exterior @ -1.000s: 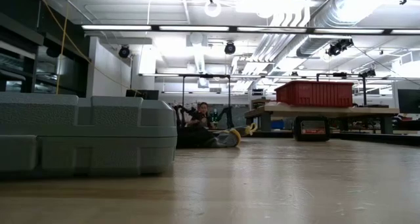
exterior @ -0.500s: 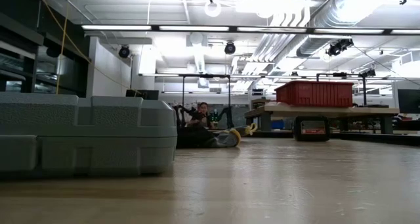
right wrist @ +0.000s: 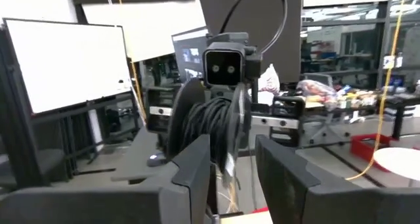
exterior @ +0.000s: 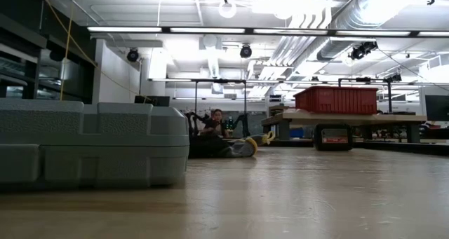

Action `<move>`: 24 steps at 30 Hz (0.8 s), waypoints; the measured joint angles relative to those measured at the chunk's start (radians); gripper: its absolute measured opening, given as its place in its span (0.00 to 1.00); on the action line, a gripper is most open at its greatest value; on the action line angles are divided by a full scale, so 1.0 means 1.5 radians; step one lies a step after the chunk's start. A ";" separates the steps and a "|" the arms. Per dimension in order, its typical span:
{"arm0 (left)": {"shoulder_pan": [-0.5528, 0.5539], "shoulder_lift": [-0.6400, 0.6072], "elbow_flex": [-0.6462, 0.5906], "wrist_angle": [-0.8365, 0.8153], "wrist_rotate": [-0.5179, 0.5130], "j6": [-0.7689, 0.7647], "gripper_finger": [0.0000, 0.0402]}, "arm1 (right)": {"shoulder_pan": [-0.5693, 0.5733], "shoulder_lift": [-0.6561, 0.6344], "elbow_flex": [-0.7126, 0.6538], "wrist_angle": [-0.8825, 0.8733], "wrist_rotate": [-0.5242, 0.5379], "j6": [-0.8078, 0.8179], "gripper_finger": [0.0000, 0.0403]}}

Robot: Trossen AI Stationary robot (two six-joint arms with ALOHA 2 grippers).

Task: Coil cords
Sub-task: Coil the black wire cable onto the black spool

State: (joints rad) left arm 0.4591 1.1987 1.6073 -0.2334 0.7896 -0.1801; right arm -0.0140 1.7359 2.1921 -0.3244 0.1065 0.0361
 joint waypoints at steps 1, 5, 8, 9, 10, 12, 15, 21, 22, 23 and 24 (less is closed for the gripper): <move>-0.002 0.001 0.000 0.000 -0.004 0.000 0.00 | 0.001 0.000 0.000 0.000 -0.002 0.006 0.28; -0.003 0.002 0.000 0.000 -0.010 0.000 0.00 | 0.001 0.001 0.000 -0.010 -0.002 0.006 0.28; -0.012 0.002 0.000 0.002 -0.011 0.000 0.00 | 0.001 0.006 0.000 -0.009 -0.003 0.006 0.28; -0.014 0.002 0.000 0.004 -0.011 0.000 0.00 | 0.001 0.009 0.000 -0.006 -0.003 0.006 0.28; -0.017 0.002 0.000 0.007 -0.011 0.001 0.00 | 0.001 0.012 0.000 0.000 -0.004 0.006 0.27; -0.023 0.004 0.000 0.011 -0.010 0.001 0.00 | 0.001 0.012 0.000 0.001 -0.006 0.006 0.24; -0.027 0.008 0.000 0.010 -0.009 0.001 0.00 | 0.001 0.017 0.000 0.004 -0.006 -0.001 0.13; -0.009 0.002 0.000 -0.005 -0.016 0.011 0.00 | 0.021 0.013 0.000 0.003 0.047 -0.026 0.01; -0.004 -0.001 0.000 -0.020 -0.026 0.012 0.00 | 0.023 0.012 0.000 -0.004 0.057 -0.028 0.01; 0.001 -0.003 0.000 -0.039 -0.039 0.012 0.01 | 0.024 0.010 0.000 -0.013 0.068 -0.027 0.01; 0.006 -0.006 0.000 -0.058 -0.052 0.012 0.02 | 0.025 0.008 -0.001 -0.025 0.076 -0.027 0.01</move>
State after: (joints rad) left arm 0.4676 1.1901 1.6077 -0.3210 0.7112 -0.1628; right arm 0.0231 1.7477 2.1910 -0.3620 0.2206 -0.0048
